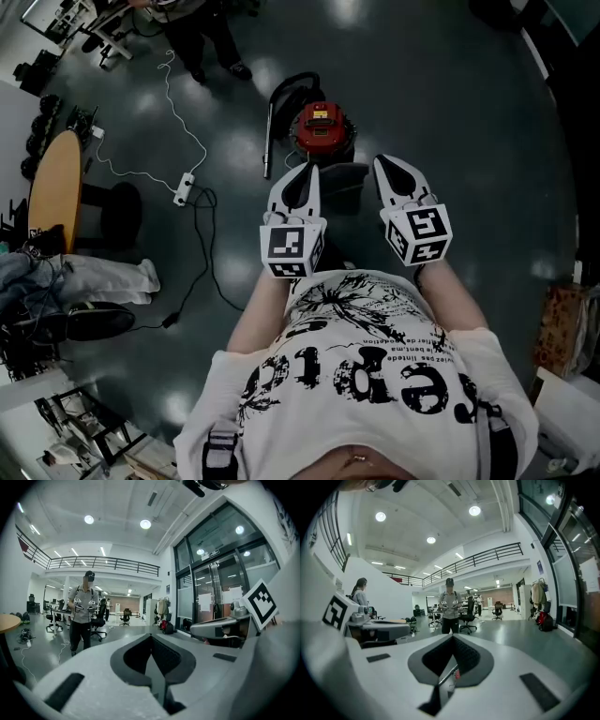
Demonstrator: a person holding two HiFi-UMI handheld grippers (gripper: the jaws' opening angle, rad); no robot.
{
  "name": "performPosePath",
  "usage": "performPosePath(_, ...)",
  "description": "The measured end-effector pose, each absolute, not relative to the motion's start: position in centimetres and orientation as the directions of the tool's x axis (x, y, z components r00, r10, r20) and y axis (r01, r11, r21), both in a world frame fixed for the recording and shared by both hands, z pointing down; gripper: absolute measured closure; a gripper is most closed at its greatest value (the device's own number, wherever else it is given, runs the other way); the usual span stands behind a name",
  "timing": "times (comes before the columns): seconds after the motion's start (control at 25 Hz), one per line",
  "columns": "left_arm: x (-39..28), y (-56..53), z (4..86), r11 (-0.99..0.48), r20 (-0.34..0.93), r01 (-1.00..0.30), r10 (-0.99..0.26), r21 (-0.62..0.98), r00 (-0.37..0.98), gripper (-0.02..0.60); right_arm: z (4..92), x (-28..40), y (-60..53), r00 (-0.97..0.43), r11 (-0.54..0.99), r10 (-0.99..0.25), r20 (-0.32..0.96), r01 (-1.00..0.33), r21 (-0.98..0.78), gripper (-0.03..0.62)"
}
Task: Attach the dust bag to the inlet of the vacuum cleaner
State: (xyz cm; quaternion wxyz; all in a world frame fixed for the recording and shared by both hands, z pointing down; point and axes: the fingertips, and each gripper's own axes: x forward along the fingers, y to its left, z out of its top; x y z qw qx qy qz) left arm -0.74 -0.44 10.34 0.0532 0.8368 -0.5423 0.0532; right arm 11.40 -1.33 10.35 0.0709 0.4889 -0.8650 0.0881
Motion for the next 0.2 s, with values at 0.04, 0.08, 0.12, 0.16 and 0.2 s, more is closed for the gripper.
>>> performPosePath(0.04,-0.89,-0.46,10.27,-0.402,0.147,-0.915,-0.903,0.033,0.403,0.577,10.27,11.43,-1.36,-0.509,0.503,-0.836,0.207,-0.86,-0.083,0.592)
performPosePath(0.08,-1.06,-0.44,10.19,-0.4,0.146,-0.916,-0.905,0.035,0.4,0.577,10.19,11.44,-1.34,-0.506,0.501,-0.838,0.205,-0.862,-0.082,0.592)
performPosePath(0.12,-1.2,-0.4,10.1,-0.398,0.146,-0.917,-0.905,0.035,0.399,0.577,10.12,11.44,-1.29,-0.504,0.498,-0.84,0.203,-0.863,-0.081,0.592)
performPosePath(0.16,-1.31,-0.34,10.02,-0.397,0.147,-0.917,-0.906,0.036,0.398,0.578,10.05,11.46,-1.23,-0.501,0.496,-0.842,0.201,-0.865,-0.08,0.592)
performPosePath(0.2,-1.41,-0.27,9.94,-0.396,0.147,-0.917,-0.906,0.037,0.397,0.577,9.97,11.47,-1.17,-0.498,0.493,-0.844,0.199,-0.866,-0.079,0.592)
